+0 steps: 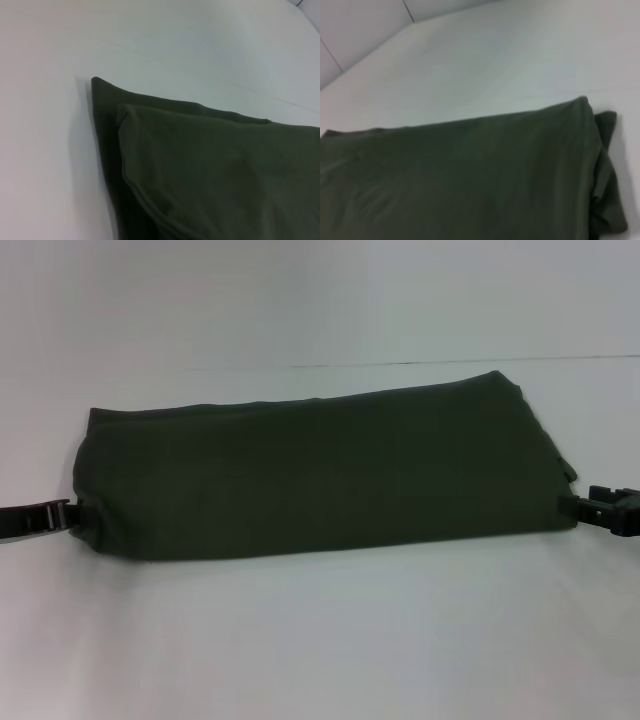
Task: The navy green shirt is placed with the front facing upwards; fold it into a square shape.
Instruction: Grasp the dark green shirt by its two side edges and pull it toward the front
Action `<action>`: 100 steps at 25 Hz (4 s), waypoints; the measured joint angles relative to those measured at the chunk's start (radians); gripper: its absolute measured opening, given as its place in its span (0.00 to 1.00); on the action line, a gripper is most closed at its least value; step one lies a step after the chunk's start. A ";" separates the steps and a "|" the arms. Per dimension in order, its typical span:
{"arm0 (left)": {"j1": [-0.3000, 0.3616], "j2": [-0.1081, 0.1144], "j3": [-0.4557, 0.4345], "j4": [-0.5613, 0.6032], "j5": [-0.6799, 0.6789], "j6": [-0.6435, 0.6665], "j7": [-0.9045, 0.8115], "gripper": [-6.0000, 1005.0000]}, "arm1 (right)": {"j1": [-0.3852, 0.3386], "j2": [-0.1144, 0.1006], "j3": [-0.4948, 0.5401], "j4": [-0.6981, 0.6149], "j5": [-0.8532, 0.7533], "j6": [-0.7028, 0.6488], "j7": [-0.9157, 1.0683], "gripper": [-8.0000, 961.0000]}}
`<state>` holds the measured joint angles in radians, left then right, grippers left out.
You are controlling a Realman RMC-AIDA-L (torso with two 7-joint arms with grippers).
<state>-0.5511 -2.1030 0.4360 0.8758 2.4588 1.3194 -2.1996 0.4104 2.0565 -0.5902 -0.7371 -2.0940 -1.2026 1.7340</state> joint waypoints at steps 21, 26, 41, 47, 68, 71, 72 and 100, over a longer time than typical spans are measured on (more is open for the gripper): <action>0.002 0.000 0.000 -0.009 0.000 -0.008 0.002 0.02 | 0.025 0.023 -0.058 0.006 -0.023 0.121 0.000 0.65; 0.002 0.000 0.000 -0.009 0.000 -0.008 0.006 0.02 | 0.027 0.027 -0.068 0.007 -0.039 0.137 0.005 0.65; 0.000 0.000 0.000 -0.009 -0.005 -0.008 0.014 0.02 | 0.060 0.028 -0.069 0.048 -0.073 0.172 0.009 0.64; -0.002 0.000 0.000 -0.009 -0.005 -0.008 0.014 0.03 | 0.064 0.028 -0.069 0.050 -0.074 0.175 0.012 0.64; -0.006 0.000 0.000 -0.009 -0.005 -0.008 0.029 0.03 | 0.069 0.026 -0.069 0.040 -0.126 0.167 0.048 0.02; -0.006 0.000 0.000 -0.009 -0.005 0.002 0.056 0.03 | 0.064 0.026 -0.069 0.039 -0.126 0.160 0.045 0.02; -0.005 0.000 0.000 -0.009 -0.005 0.007 0.068 0.03 | 0.061 0.027 -0.069 0.038 -0.126 0.151 0.039 0.02; 0.087 0.015 -0.089 0.082 0.070 0.351 0.317 0.04 | -0.241 0.031 0.080 -0.034 0.005 -0.232 -0.344 0.02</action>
<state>-0.4641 -2.0877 0.3475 0.9580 2.5287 1.6704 -1.8822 0.1690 2.0880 -0.5106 -0.7707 -2.0894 -1.4341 1.3903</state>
